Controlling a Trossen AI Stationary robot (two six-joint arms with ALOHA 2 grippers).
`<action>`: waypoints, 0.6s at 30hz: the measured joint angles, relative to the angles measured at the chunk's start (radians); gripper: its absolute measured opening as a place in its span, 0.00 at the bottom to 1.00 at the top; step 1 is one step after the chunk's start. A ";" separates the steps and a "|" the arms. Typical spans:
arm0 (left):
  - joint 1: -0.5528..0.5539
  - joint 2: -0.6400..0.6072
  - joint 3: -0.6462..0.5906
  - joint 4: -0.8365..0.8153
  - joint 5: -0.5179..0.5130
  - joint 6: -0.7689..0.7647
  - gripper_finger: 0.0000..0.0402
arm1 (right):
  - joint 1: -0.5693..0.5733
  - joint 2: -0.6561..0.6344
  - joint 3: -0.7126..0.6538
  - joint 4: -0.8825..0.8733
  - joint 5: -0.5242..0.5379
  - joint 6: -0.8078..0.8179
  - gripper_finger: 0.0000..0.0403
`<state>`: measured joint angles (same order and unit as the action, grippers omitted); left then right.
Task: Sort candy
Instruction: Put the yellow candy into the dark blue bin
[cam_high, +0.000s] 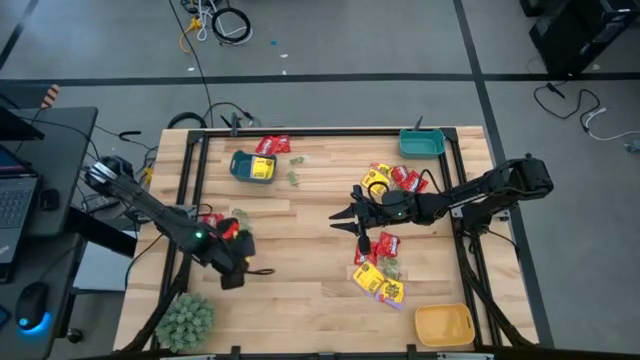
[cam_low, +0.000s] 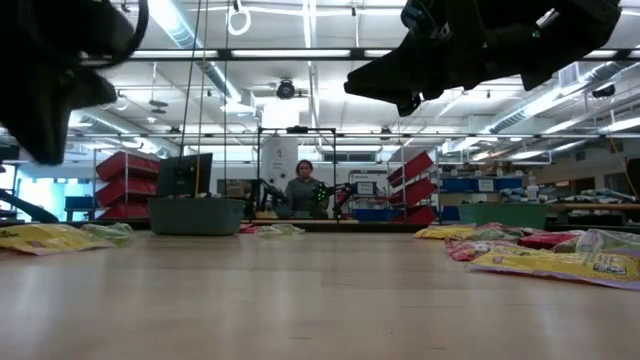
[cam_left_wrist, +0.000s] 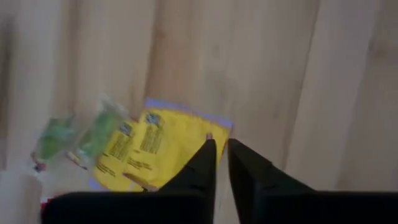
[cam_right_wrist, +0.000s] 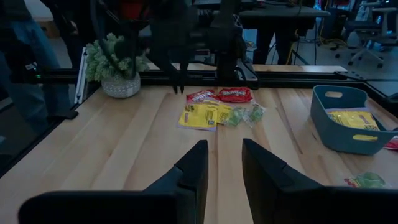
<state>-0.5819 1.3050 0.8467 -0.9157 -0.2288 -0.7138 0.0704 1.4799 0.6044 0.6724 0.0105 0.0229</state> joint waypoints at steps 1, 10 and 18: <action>0.000 0.027 0.000 -0.002 0.021 0.019 0.16 | 0.000 0.000 0.000 0.000 0.000 0.000 0.21; 0.000 0.185 0.000 -0.027 0.059 0.085 0.40 | 0.000 0.000 0.000 -0.001 0.000 0.004 0.22; 0.002 0.214 -0.070 0.008 0.078 0.128 0.42 | 0.000 0.000 0.000 -0.002 0.000 0.004 0.22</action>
<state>-0.5804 1.5188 0.7762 -0.9073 -0.1504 -0.5861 0.0708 1.4796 0.6044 0.6701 0.0105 0.0265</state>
